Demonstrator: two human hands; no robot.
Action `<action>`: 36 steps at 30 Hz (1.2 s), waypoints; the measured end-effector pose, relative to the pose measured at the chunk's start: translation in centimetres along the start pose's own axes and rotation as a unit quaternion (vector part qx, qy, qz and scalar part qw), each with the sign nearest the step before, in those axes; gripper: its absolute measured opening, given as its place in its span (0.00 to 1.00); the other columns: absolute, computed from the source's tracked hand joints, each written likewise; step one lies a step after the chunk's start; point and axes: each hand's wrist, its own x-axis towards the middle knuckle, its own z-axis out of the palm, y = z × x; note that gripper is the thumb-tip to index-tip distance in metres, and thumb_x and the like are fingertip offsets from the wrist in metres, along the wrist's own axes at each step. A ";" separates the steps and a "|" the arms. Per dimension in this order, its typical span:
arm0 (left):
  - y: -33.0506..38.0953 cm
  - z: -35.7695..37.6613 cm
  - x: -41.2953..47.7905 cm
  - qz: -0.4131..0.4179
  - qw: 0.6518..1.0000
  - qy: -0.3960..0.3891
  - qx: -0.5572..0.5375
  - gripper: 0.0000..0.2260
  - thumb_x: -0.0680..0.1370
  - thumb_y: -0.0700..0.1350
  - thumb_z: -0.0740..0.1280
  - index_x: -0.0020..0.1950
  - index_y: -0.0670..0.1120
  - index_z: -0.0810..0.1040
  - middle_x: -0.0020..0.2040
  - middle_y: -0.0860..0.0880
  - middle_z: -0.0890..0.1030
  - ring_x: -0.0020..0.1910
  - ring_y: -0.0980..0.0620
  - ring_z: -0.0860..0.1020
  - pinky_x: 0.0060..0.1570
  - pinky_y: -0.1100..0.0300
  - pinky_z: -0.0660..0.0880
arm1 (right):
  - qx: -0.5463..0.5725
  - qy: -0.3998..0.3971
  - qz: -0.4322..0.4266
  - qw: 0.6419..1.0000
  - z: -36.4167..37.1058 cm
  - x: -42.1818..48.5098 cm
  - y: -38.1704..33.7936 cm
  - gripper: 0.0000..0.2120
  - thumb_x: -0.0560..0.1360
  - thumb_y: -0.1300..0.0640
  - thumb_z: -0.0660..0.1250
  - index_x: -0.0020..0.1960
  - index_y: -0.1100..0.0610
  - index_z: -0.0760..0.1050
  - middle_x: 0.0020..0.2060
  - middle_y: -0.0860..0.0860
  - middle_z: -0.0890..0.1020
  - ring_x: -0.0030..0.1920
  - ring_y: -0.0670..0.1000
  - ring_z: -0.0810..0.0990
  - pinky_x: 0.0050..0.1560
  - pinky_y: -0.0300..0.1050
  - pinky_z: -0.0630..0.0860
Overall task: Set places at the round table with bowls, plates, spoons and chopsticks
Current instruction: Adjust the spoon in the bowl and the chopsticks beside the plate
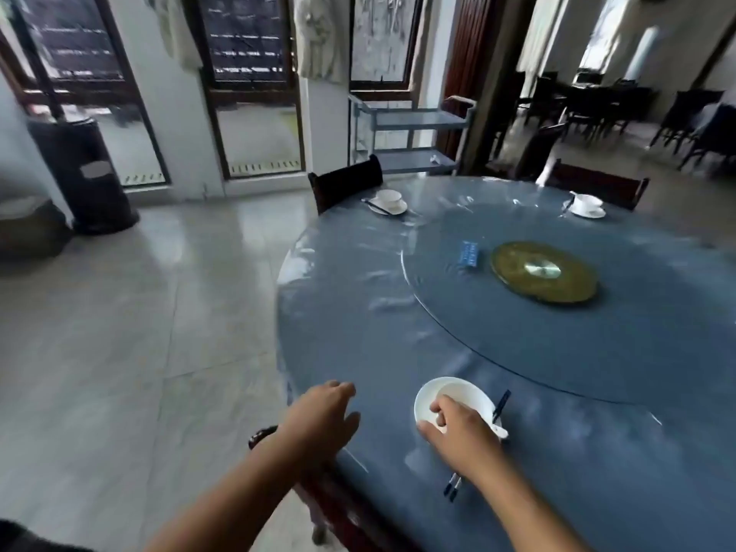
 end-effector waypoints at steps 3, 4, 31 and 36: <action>1.9 1.5 4.3 0.046 0.998 -0.029 0.028 0.20 0.79 0.55 0.62 0.68 0.49 0.73 0.65 0.48 0.79 0.62 0.44 0.78 0.58 0.51 0.78 | 0.015 0.017 0.054 0.998 -0.9 0.9 2.9 0.17 0.74 0.42 0.66 0.57 0.51 0.74 0.50 0.47 0.79 0.52 0.52 0.78 0.45 0.43 0.72; 2.6 1.9 5.5 0.059 0.997 -0.043 0.035 0.19 0.79 0.54 0.62 0.68 0.48 0.73 0.65 0.48 0.79 0.63 0.44 0.78 0.59 0.51 0.77 | 0.024 0.026 0.073 0.997 -1.3 1.0 3.9 0.18 0.74 0.42 0.66 0.58 0.51 0.74 0.51 0.47 0.80 0.52 0.52 0.78 0.46 0.43 0.72; 6.8 14.8 22.0 0.055 0.923 -0.309 -0.223 0.22 0.80 0.38 0.62 0.72 0.55 0.69 0.49 0.53 0.79 0.36 0.46 0.85 0.38 0.47 0.84 | 0.149 0.077 0.285 0.944 2.9 6.4 13.5 0.06 0.76 0.48 0.68 0.49 0.49 0.75 0.37 0.42 0.79 0.30 0.40 0.74 0.37 0.43 0.73; 6.2 15.6 21.8 0.026 0.902 -0.322 -0.286 0.23 0.81 0.37 0.61 0.73 0.55 0.69 0.58 0.47 0.77 0.37 0.42 0.85 0.41 0.42 0.84 | 0.120 0.078 0.276 0.950 2.8 6.8 13.7 0.08 0.75 0.48 0.69 0.49 0.51 0.76 0.36 0.42 0.79 0.34 0.42 0.74 0.34 0.37 0.69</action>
